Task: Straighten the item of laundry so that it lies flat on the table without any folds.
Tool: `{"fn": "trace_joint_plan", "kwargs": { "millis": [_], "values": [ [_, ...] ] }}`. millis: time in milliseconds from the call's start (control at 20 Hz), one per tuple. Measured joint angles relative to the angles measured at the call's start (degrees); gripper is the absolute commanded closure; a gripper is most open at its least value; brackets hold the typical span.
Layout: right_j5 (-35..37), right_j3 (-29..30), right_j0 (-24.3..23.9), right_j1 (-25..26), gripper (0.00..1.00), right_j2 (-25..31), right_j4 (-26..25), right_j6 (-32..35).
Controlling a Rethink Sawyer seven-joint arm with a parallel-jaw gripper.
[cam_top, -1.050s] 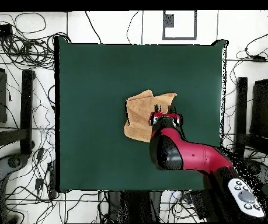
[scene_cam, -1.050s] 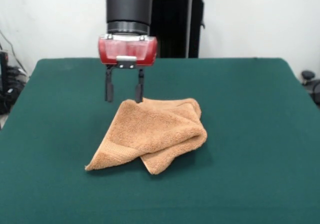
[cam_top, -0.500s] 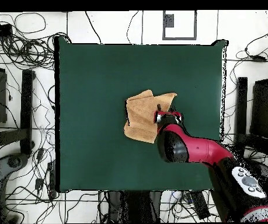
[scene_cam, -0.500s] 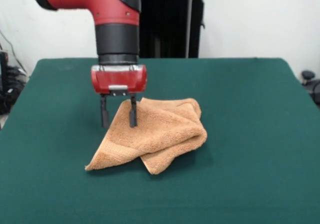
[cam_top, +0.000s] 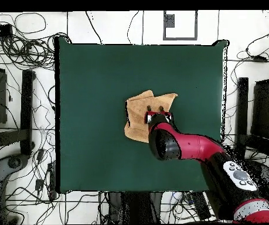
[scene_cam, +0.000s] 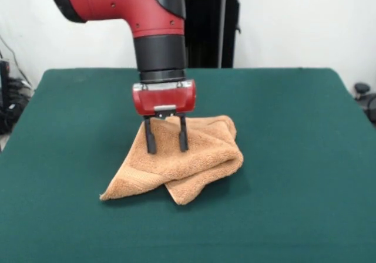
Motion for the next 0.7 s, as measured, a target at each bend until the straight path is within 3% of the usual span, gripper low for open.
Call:
{"fn": "trace_joint_plan", "kwargs": {
  "millis": [300, 450, 700],
  "values": [
    [5.79, -0.89, 5.65, -3.30, 0.00, -3.39, 0.51, 0.00],
    [13.39, -2.38, 8.96, -5.64, 0.00, -5.26, 1.38, 0.00],
    [19.69, -4.09, 9.18, -6.73, 0.00, -6.51, 1.51, 0.00]
  ]
}}
